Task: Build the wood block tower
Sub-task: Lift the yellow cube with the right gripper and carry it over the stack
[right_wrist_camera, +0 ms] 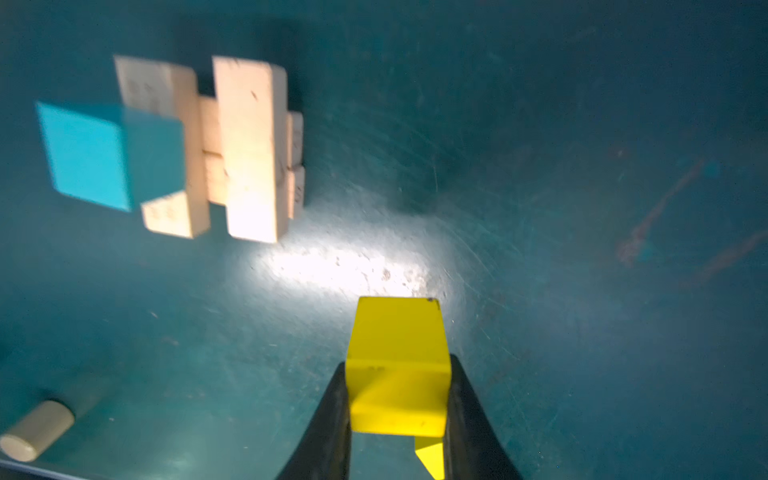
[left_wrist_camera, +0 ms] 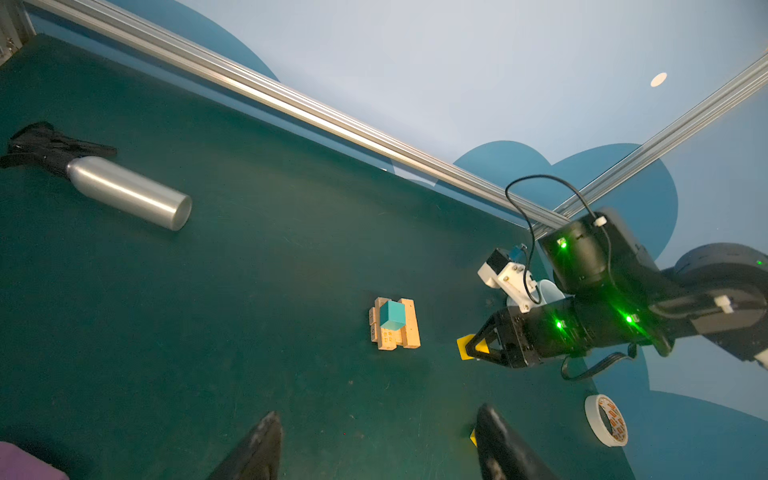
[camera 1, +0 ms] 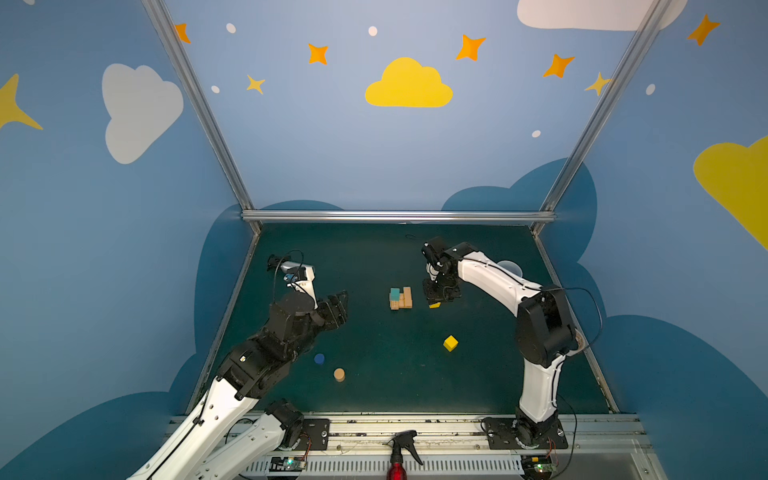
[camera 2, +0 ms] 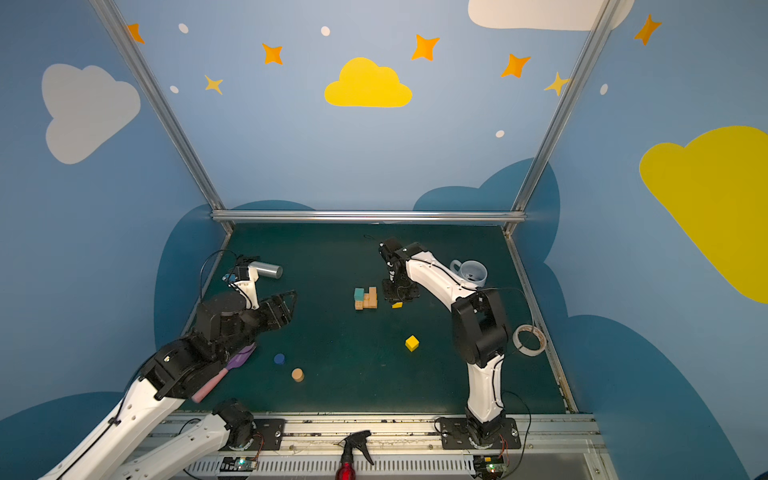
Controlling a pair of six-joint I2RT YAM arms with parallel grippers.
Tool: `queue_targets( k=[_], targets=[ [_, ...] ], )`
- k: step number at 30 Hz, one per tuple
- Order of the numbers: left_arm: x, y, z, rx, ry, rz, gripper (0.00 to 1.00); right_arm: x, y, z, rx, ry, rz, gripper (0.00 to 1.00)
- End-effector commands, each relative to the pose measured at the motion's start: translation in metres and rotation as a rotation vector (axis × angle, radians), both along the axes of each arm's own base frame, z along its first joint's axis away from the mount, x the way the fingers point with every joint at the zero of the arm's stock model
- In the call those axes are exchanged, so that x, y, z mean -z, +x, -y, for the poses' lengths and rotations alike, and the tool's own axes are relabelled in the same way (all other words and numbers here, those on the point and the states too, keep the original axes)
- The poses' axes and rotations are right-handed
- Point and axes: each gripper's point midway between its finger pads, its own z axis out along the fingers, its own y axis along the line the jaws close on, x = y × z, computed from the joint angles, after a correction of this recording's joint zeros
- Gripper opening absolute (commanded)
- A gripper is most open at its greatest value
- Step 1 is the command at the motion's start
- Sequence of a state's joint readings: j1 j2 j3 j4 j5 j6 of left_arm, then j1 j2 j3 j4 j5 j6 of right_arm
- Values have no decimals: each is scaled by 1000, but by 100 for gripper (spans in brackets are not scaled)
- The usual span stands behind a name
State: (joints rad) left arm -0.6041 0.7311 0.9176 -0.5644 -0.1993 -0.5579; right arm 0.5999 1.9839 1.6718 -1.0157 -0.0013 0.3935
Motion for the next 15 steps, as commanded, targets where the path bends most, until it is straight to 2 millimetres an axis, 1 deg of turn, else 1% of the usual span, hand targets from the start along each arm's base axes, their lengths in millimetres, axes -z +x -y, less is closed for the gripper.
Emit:
queue_targets(
  k=[1, 9, 15],
  targets=[
    [-2, 3, 1, 3, 7, 14, 73, 4, -1, -2, 29, -49, -56, 0],
    [-1, 4, 1, 9, 15, 11, 74, -6, 26, -31, 22, -35, -25, 0],
    [-2, 4, 2, 13, 15, 13, 74, -6, 36, -48, 10, -19, -22, 0]
  ],
)
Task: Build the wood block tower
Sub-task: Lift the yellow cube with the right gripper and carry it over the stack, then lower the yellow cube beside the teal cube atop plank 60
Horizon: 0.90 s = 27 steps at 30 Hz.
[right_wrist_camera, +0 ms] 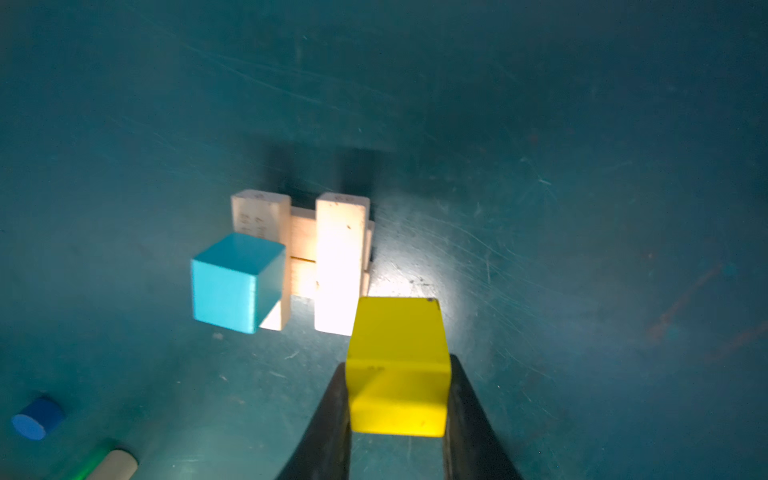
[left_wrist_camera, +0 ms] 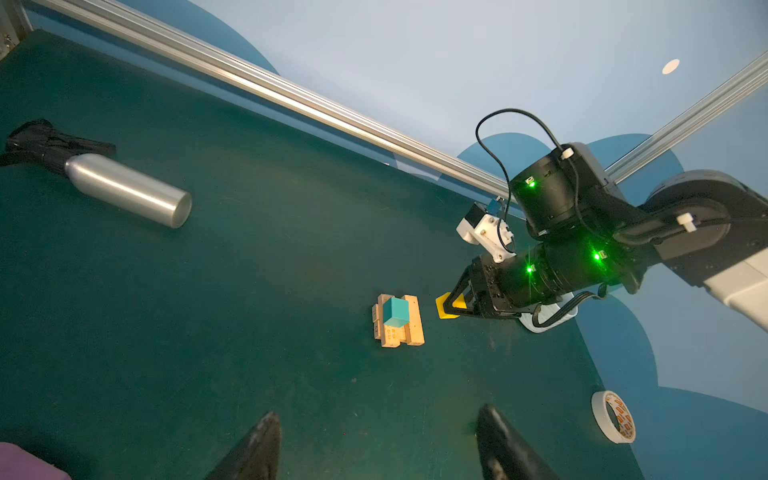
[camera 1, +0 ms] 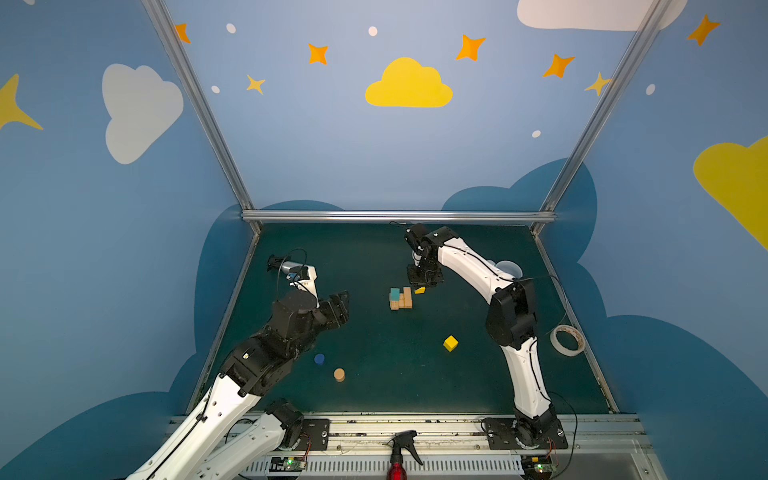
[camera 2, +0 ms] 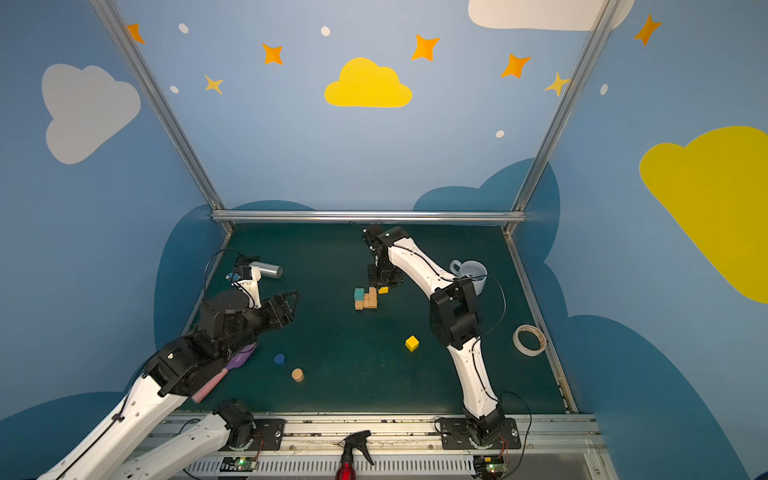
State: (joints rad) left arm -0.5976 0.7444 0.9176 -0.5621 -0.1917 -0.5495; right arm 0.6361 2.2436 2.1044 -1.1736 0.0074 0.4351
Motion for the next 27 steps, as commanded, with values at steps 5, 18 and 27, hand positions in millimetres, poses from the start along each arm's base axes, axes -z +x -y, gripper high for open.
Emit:
queue_targets(
  k=[5, 18, 27],
  targets=[
    [-4, 0, 0, 9, 1, 20, 73, 10, -2, -13, 0, -12, -50, 0],
    [-4, -6, -8, -8, -6, 31, 74, 24, -6, -24, -4, -49, -62, 0],
    [-4, -6, -7, -4, -13, 28, 74, 27, -7, -26, -6, -54, -64, 0]
  ],
)
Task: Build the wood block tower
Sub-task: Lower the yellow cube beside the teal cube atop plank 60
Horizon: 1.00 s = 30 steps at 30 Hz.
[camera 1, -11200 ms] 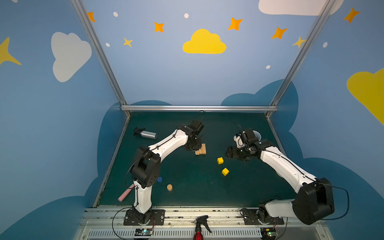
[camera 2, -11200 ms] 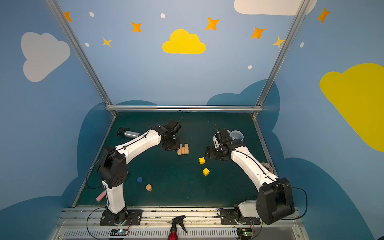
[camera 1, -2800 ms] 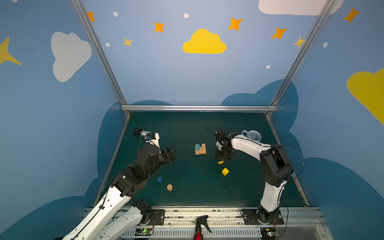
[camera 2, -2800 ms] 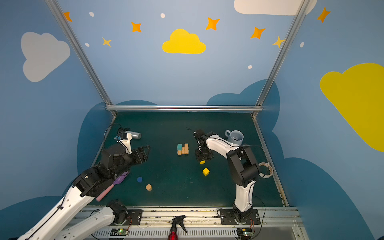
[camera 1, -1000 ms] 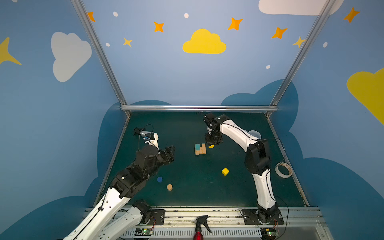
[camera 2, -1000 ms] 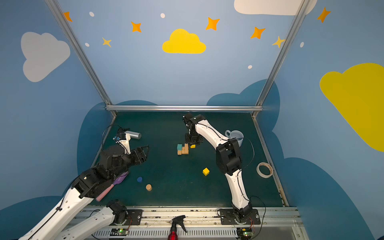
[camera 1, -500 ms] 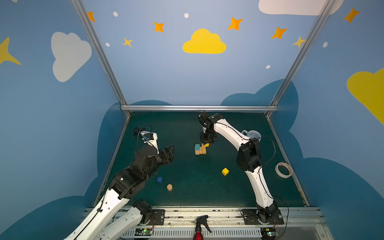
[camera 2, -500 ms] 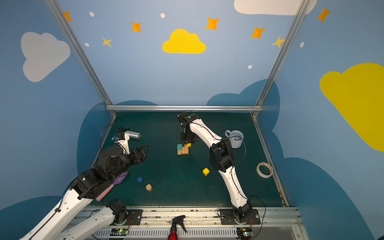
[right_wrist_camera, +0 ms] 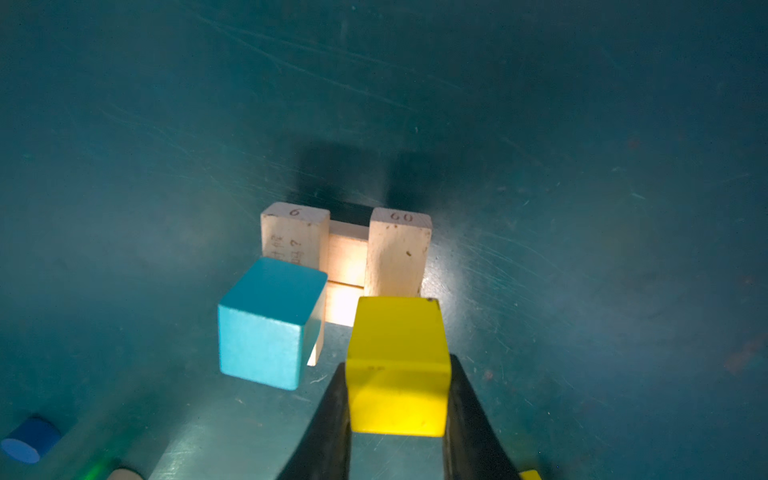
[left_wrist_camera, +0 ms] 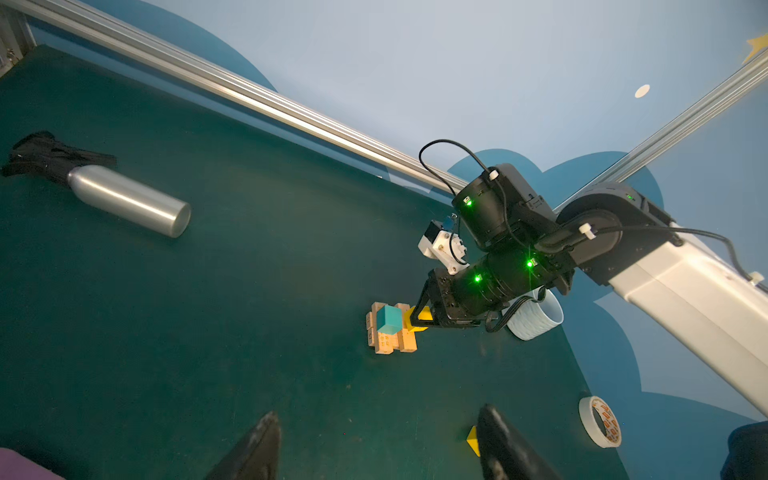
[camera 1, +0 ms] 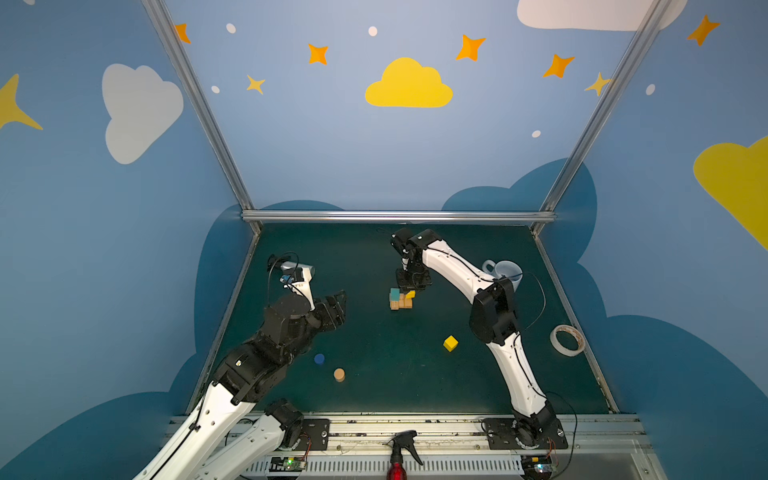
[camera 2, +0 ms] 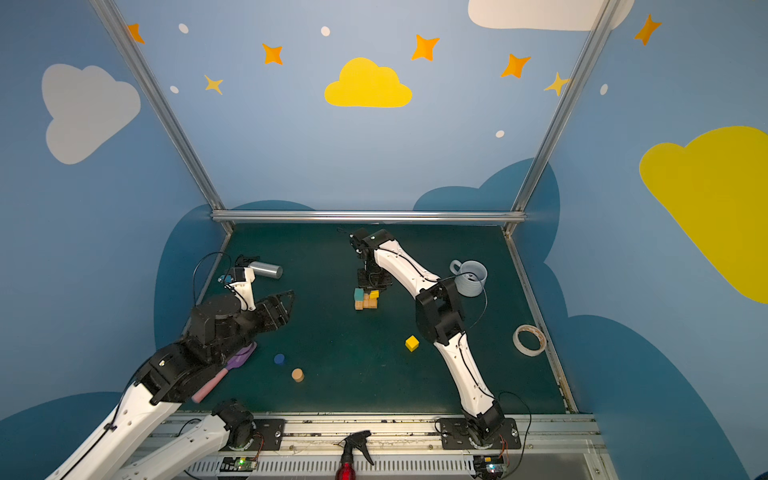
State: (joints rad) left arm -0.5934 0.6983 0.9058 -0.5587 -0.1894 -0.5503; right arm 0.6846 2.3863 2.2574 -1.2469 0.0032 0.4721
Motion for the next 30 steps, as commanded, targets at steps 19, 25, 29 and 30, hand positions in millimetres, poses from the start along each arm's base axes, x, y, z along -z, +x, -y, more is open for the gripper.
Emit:
queue_targets(
  k=[19, 25, 29, 30],
  targets=[
    [6, 2, -1, 0, 19, -6, 74, 11, -3, -6, -5, -16, -23, 0],
    [5, 1, -2, -4, 17, -3, 74, 12, -3, -6, -4, -18, -23, 7],
    [7, 2, -2, -5, 19, -6, 74, 12, -3, -7, -5, -21, -25, 15],
    [6, 1, -2, -4, 18, -5, 74, 12, -3, -6, -4, -21, -24, 15]
  ],
)
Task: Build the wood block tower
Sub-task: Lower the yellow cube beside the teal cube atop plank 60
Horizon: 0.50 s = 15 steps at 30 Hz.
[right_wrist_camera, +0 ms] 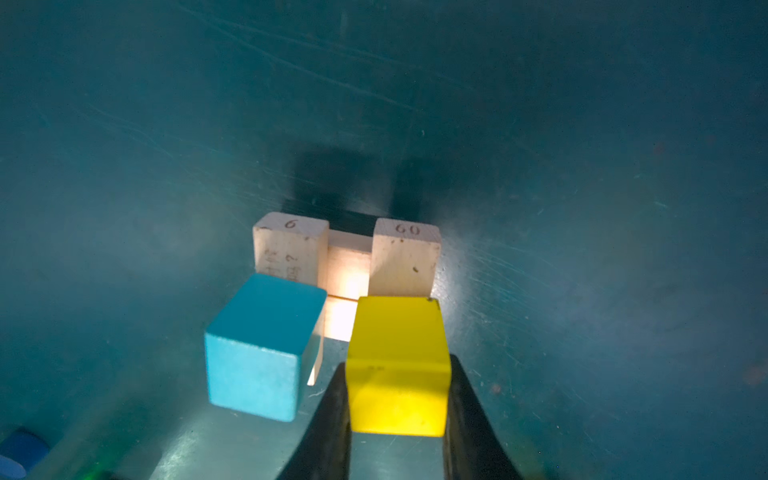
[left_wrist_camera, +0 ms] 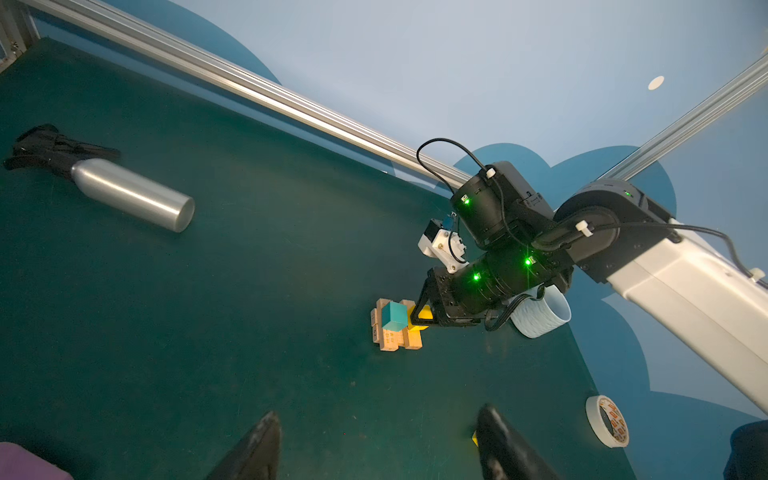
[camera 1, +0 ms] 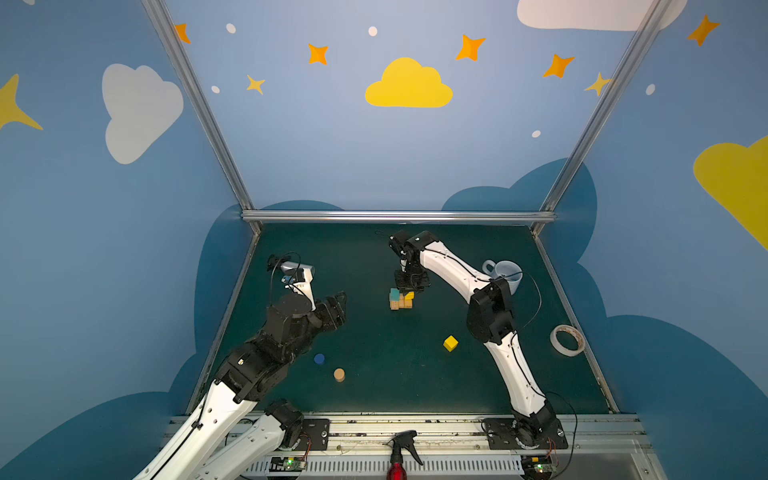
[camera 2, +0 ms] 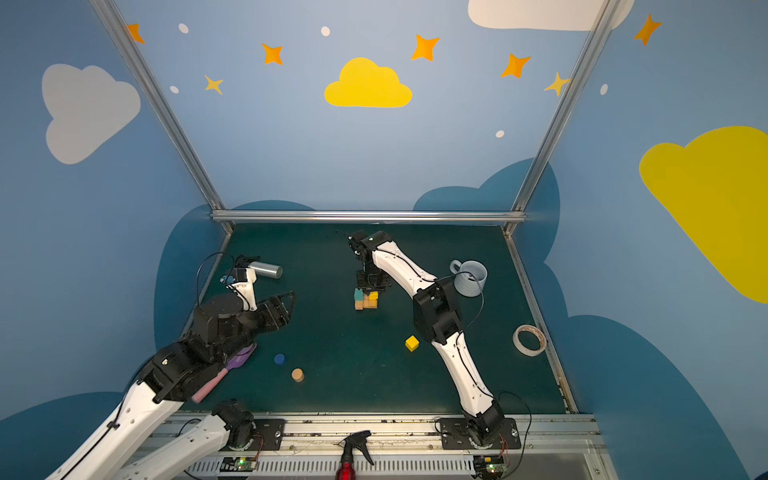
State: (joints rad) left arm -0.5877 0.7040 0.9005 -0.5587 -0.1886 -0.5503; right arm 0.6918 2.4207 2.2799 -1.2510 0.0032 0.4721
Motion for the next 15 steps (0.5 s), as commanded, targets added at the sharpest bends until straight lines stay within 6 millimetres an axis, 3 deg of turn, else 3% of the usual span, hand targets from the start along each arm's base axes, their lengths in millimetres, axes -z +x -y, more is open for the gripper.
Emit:
queue_targets(
  k=[1, 10, 15],
  targets=[
    [3, 0, -2, 1, 13, 2, 74, 2, -3, -2, 2, -11, -12, 15],
    [3, -1, -3, 0, 13, 5, 74, 2, -3, -4, 3, -8, -10, 17],
    [2, -2, -4, -2, 10, 8, 74, 2, -3, -3, 6, -14, -10, 24]
  ],
)
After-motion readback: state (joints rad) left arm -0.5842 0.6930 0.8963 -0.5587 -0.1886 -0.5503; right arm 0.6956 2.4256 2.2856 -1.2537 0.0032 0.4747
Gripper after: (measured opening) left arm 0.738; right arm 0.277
